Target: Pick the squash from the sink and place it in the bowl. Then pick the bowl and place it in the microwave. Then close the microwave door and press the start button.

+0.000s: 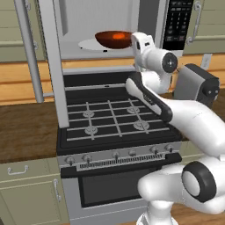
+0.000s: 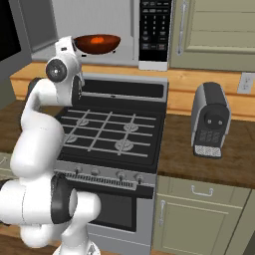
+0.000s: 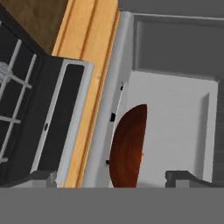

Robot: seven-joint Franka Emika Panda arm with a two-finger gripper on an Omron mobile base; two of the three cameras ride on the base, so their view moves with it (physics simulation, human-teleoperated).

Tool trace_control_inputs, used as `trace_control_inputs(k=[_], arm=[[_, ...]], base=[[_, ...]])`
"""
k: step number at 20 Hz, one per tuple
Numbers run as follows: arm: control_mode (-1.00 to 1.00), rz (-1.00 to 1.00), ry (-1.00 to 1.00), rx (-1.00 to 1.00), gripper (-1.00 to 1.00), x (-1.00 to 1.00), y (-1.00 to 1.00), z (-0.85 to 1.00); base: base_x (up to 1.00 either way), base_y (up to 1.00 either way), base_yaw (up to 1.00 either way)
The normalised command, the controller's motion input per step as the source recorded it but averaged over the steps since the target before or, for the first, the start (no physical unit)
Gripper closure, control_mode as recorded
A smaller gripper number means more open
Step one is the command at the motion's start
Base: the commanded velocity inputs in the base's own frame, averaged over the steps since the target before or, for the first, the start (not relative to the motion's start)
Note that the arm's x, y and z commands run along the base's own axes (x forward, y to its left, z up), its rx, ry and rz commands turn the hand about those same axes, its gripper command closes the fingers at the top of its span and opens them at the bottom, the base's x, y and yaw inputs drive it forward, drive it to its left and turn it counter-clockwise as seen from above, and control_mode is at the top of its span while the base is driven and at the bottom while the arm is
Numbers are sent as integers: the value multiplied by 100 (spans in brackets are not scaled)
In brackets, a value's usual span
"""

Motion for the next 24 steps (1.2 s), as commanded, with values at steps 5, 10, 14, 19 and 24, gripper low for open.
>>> trace_control_inputs(k=[5, 10, 14, 19, 24], arm=[[-100, 2, 27, -13, -100, -100, 0, -6], [-100, 3, 42, -17, -100, -100, 0, 0], [-100, 7, 35, -5, -100, -100, 2, 8], [-100, 30, 28, 2, -100, -100, 38, 4], [-100, 38, 23, 6, -100, -100, 43, 0]], base=[[0, 0, 0], [0, 0, 0], [0, 0, 0], [0, 0, 0], [0, 0, 0]])
